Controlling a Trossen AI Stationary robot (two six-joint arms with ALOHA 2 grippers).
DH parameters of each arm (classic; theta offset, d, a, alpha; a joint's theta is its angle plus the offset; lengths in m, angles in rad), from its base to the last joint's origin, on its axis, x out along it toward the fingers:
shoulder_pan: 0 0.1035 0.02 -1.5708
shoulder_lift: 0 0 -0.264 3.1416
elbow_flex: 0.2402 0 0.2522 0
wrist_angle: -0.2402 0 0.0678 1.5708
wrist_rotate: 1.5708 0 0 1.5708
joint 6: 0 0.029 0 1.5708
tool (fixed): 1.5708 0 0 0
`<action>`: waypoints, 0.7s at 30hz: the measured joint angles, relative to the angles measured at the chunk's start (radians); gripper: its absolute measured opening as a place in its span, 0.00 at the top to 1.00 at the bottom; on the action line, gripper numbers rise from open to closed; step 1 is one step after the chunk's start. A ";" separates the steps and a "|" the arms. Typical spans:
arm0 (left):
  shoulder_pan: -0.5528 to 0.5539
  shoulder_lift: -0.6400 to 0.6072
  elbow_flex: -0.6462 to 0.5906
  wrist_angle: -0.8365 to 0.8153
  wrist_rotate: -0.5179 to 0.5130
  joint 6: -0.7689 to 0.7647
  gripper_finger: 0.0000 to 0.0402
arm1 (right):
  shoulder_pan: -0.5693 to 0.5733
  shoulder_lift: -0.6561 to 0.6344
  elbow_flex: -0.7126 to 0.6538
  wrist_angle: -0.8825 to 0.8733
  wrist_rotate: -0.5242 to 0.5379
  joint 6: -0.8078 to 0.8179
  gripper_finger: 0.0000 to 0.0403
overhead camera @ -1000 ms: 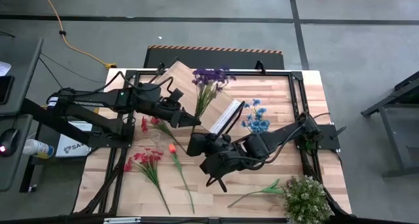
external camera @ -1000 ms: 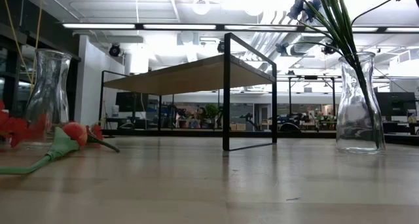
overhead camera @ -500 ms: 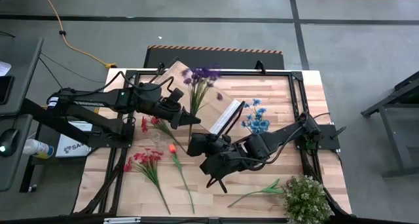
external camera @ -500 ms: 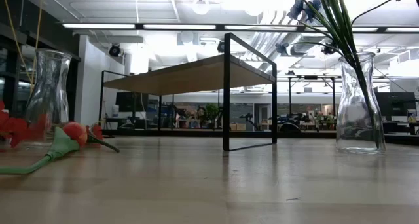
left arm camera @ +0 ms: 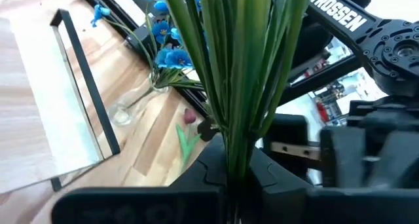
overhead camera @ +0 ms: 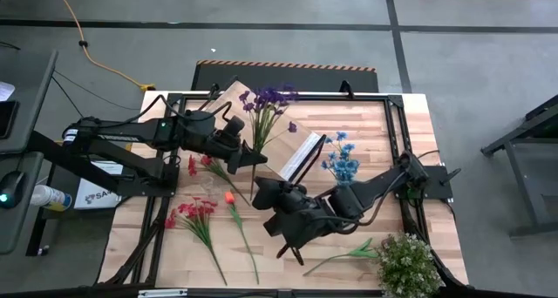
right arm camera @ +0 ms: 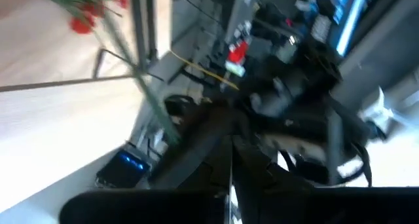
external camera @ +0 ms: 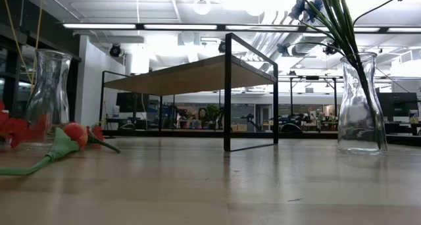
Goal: Pick and place flowers into a vace then onto a shelf
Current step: Put the purple flower into the right transparent vase
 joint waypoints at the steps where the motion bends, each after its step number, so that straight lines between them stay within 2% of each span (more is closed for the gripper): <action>1: 0.000 0.000 0.000 0.000 -0.007 0.005 0.90 | 0.001 0.000 0.000 0.020 0.021 0.000 1.00; 12: 0.000 0.000 0.000 0.103 -0.012 0.085 0.90 | 0.030 -0.080 0.000 0.145 0.219 0.048 1.00; 21: -0.060 0.040 -0.001 0.214 -0.020 0.122 0.90 | 0.088 -0.238 0.002 0.317 0.258 0.170 1.00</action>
